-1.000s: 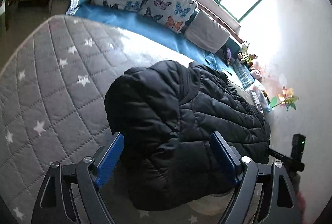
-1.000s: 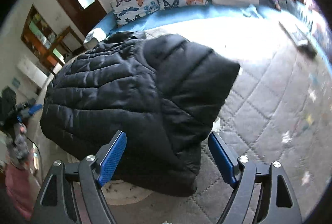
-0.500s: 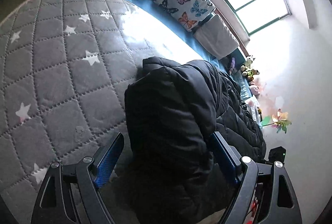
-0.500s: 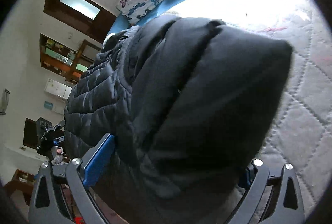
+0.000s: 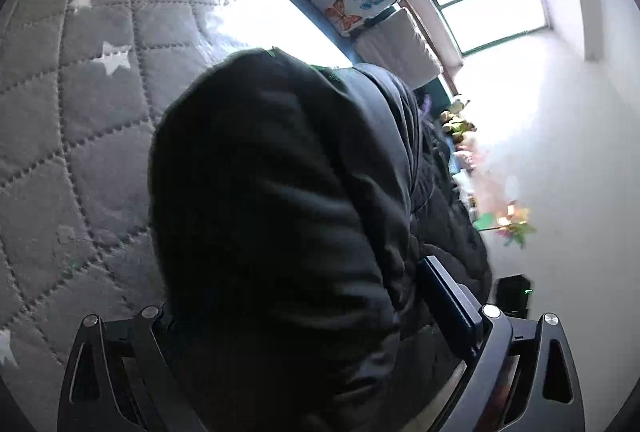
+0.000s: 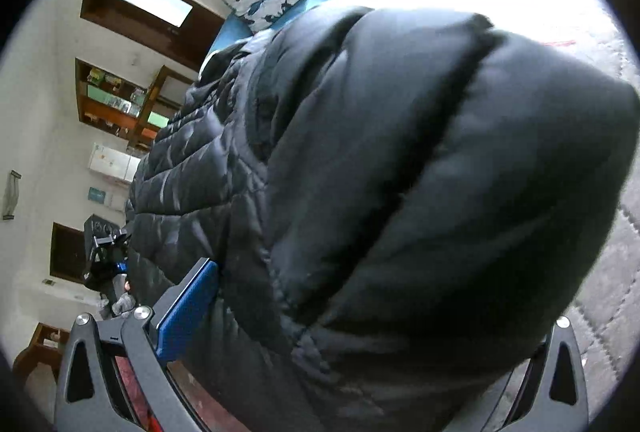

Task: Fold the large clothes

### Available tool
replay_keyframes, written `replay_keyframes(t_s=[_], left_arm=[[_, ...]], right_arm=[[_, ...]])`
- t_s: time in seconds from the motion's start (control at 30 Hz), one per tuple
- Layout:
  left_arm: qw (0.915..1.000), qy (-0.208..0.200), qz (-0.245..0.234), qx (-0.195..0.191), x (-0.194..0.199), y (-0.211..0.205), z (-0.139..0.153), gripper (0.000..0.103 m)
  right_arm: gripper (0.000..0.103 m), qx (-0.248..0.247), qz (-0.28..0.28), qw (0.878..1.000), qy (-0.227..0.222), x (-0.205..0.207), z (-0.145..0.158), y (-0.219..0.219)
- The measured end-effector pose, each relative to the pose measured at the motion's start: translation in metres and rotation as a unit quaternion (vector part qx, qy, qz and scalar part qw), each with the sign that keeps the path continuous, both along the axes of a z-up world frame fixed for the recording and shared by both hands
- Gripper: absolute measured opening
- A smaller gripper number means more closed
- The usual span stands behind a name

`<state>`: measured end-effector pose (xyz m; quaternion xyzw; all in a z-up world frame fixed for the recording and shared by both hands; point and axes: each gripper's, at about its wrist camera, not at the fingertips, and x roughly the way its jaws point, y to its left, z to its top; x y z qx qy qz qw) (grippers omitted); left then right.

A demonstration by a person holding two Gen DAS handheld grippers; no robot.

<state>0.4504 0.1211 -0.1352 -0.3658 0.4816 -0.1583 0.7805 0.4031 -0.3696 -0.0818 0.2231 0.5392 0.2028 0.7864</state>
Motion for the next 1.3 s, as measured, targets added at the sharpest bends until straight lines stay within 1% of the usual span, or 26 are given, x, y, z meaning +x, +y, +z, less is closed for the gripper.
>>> replay_keyframes(t_s=[0.03,0.33,0.4,0.5,0.53,0.6,0.7,0.8,0.87,0.9,0.93,1.0,1.03,1.07,1.1,1.17,1.2,1.3], left_arm=[[0.9999,-0.004,-0.008,0.013,0.001,-0.004,0.002,0.102],[0.9997,0.007,-0.014,0.019,0.013,-0.011,0.002,0.102],[0.9997,0.003,-0.017,0.019,0.013,-0.017,0.006,0.100],[0.9983,-0.013,-0.030,0.048,0.012,-0.023,0.015,0.097],[0.9983,-0.012,-0.032,0.048,0.012,-0.023,0.015,0.097],[0.9988,0.000,-0.034,0.035,0.018,-0.020,0.011,0.097],[0.9990,0.017,-0.034,0.023,0.034,-0.021,0.007,0.100],[0.9992,0.028,-0.030,0.005,0.045,-0.019,0.001,0.101],[0.9992,0.030,-0.025,0.006,0.048,-0.023,0.004,0.099],[0.9993,0.029,-0.022,0.008,0.048,-0.023,0.005,0.097],[0.9995,0.021,-0.019,0.015,0.047,-0.028,0.012,0.093],[0.9995,0.007,-0.018,0.027,0.040,-0.033,0.023,0.089],[0.9993,0.000,-0.016,0.033,0.038,-0.037,0.028,0.084],[0.9991,-0.004,-0.016,0.038,0.036,-0.040,0.034,0.082],[0.9989,-0.011,-0.018,0.041,0.035,-0.046,0.043,0.077],[0.9985,-0.028,-0.027,0.039,0.034,-0.060,0.063,0.072],[0.9979,-0.037,-0.033,0.042,0.036,-0.069,0.072,0.070],[0.9953,-0.063,-0.056,0.048,0.041,-0.099,0.097,0.067]], right_arm=[[0.103,0.001,0.000,1.000,0.000,0.000,0.000,0.000],[0.103,0.014,0.002,1.000,0.002,0.003,-0.002,-0.007],[0.103,0.020,0.003,1.000,0.002,-0.001,-0.002,-0.007],[0.103,0.012,0.028,1.000,-0.004,-0.013,0.003,-0.001],[0.103,0.009,0.035,0.999,-0.005,-0.016,0.004,0.000],[0.103,0.007,0.039,0.999,-0.005,-0.019,0.002,-0.001],[0.103,0.020,0.024,0.999,0.000,-0.014,-0.004,-0.008],[0.103,0.037,0.010,0.999,-0.008,-0.012,-0.006,-0.015],[0.103,0.034,0.003,0.999,-0.014,-0.013,-0.007,-0.015],[0.103,0.034,0.003,0.999,-0.019,-0.016,-0.006,-0.014],[0.099,0.038,0.000,0.999,-0.027,-0.020,-0.003,-0.016],[0.077,0.044,-0.003,0.998,-0.044,-0.028,0.006,-0.021],[0.072,0.049,-0.004,0.997,-0.054,-0.032,0.011,-0.023],[0.064,0.051,-0.003,0.997,-0.062,-0.036,0.017,-0.024],[0.060,0.047,-0.002,0.996,-0.069,-0.039,0.022,-0.024],[0.056,0.030,0.000,0.995,-0.093,-0.049,0.037,-0.024],[0.055,0.030,-0.001,0.994,-0.102,-0.053,0.043,-0.025],[0.053,0.019,-0.003,0.991,-0.132,-0.066,0.065,-0.037]])
